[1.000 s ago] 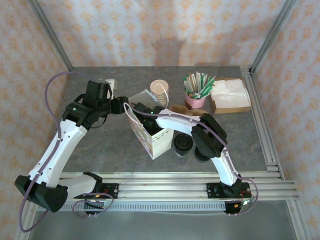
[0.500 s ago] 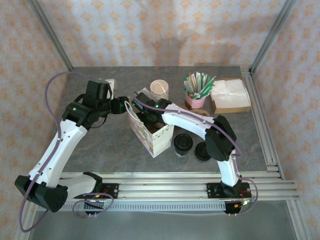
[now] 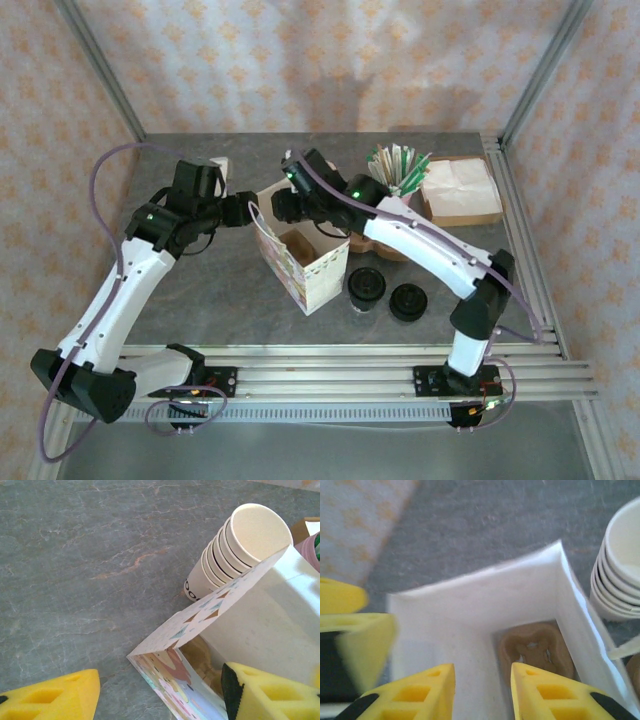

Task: Pack the takeout coffee

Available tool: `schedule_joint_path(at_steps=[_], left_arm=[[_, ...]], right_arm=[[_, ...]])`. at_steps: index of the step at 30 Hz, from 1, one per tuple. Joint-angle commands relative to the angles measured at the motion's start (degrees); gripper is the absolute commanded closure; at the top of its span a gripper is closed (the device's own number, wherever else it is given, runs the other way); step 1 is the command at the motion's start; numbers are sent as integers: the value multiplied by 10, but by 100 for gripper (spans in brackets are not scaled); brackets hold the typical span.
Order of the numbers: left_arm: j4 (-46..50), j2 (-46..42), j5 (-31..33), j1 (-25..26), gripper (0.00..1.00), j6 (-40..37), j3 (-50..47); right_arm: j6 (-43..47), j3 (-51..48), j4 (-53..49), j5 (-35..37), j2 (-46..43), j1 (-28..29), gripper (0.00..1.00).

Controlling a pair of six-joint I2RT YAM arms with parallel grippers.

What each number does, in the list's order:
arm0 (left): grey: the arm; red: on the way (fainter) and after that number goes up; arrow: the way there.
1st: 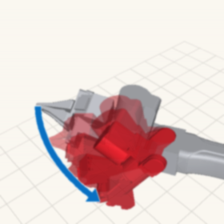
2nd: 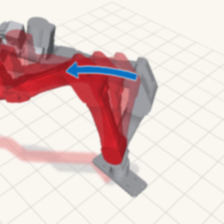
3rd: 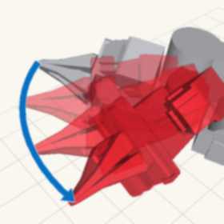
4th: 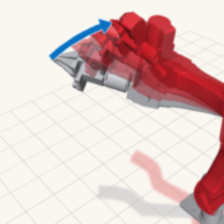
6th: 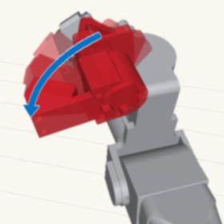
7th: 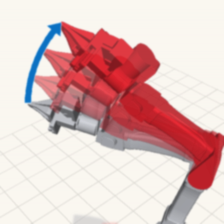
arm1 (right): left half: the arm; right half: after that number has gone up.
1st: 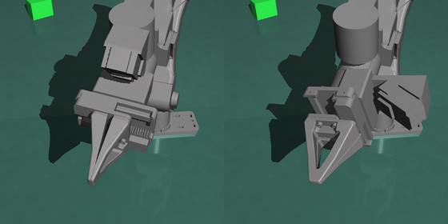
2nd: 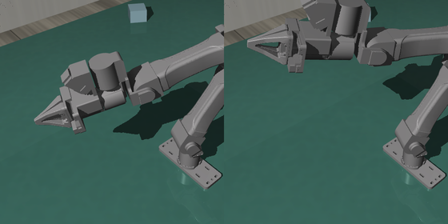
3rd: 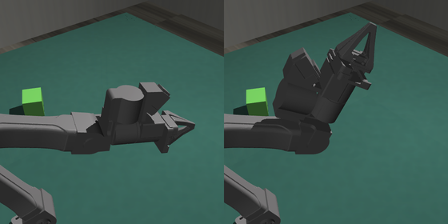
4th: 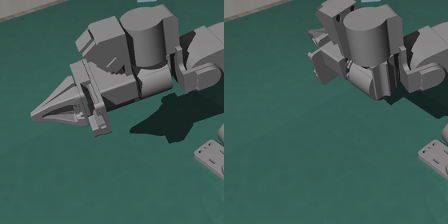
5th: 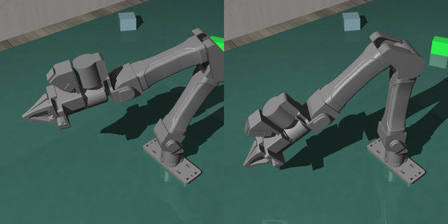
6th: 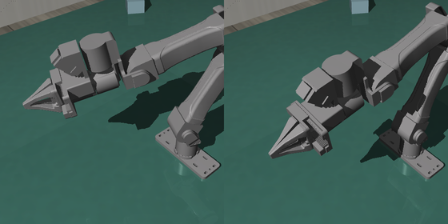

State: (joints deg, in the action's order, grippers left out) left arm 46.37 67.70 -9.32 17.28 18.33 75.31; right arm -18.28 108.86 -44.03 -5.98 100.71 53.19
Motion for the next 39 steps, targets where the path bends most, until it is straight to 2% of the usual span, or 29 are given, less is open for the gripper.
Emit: schedule_joint_path(at_steps=[1, 5, 12, 18, 24, 32, 39], left_arm=[[-28, 11, 16, 4, 34, 20, 12], [-43, 22, 29, 3, 34, 30, 13], [-61, 49, 26, 3, 34, 33, 27], [-62, 79, 32, -7, 34, 12, 52], [-61, 103, 28, -13, 35, -12, 83], [-42, 135, 37, -21, 35, -30, 128], [-23, 88, 43, -22, 33, -22, 107]], right_arm=[[31, 42, -42, 3, -32, 0, 64], [41, 71, -70, 7, -54, 3, 61], [49, 48, -76, 36, -136, 10, 58], [62, -58, -64, 133, -252, 10, 49], [60, -160, -71, 231, -352, 8, 44], [15, -280, -91, 262, -411, 8, 44], [-32, -346, -113, 271, -428, 8, 41]])
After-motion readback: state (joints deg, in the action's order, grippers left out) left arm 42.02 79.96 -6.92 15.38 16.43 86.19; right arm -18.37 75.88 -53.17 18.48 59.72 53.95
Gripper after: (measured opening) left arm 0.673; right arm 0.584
